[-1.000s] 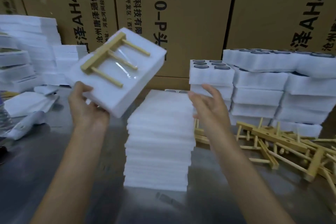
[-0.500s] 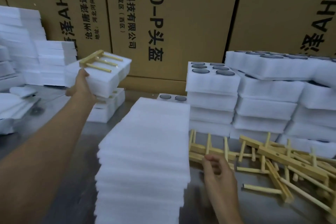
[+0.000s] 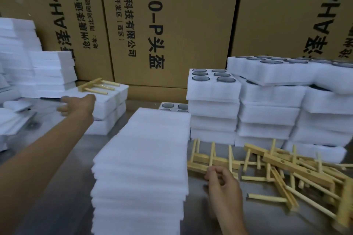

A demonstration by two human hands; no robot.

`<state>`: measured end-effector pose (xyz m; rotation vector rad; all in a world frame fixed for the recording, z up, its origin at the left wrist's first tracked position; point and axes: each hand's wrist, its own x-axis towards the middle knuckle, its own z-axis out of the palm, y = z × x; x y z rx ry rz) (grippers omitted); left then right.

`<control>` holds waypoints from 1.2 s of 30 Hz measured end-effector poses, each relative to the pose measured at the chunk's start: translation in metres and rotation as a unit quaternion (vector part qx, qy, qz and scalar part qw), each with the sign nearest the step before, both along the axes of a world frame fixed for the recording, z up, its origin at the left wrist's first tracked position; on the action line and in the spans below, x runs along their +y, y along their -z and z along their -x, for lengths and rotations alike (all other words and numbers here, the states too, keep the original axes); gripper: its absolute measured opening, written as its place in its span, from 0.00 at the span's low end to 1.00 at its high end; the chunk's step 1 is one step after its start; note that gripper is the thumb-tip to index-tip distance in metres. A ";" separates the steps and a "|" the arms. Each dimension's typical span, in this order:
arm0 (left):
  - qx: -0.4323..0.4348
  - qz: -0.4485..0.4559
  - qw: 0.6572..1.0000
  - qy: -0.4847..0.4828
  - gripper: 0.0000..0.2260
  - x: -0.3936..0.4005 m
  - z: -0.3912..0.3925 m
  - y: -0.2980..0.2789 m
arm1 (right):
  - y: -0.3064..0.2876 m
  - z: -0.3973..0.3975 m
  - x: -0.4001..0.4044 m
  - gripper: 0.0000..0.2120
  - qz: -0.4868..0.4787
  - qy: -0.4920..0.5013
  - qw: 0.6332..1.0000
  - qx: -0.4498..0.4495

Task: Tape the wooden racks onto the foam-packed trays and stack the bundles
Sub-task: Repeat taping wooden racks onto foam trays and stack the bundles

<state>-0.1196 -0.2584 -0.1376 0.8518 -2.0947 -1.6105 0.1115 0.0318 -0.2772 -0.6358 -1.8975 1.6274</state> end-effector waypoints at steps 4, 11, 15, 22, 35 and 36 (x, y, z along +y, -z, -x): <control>0.110 0.136 0.971 0.162 0.24 0.049 -0.024 -0.037 | -0.002 -0.002 -0.001 0.08 0.010 -0.008 1.000 -0.008; 0.160 0.357 0.774 0.497 0.22 0.161 -0.067 -0.090 | -0.003 -0.003 0.003 0.09 0.045 -0.017 0.999 0.001; 0.064 0.438 0.718 0.537 0.28 0.210 -0.063 -0.094 | -0.004 -0.002 0.008 0.09 0.064 -0.016 0.998 0.012; 0.157 0.397 0.791 0.437 0.24 0.222 -0.076 -0.082 | -0.008 -0.015 0.015 0.10 0.136 -0.014 0.990 0.030; 0.274 0.332 0.812 0.394 0.12 0.137 -0.250 -0.068 | -0.008 -0.068 0.036 0.11 0.149 -0.058 0.984 0.080; 0.274 0.319 0.810 0.409 0.10 0.136 -0.265 -0.062 | -0.007 -0.075 0.043 0.11 0.134 -0.050 0.987 0.076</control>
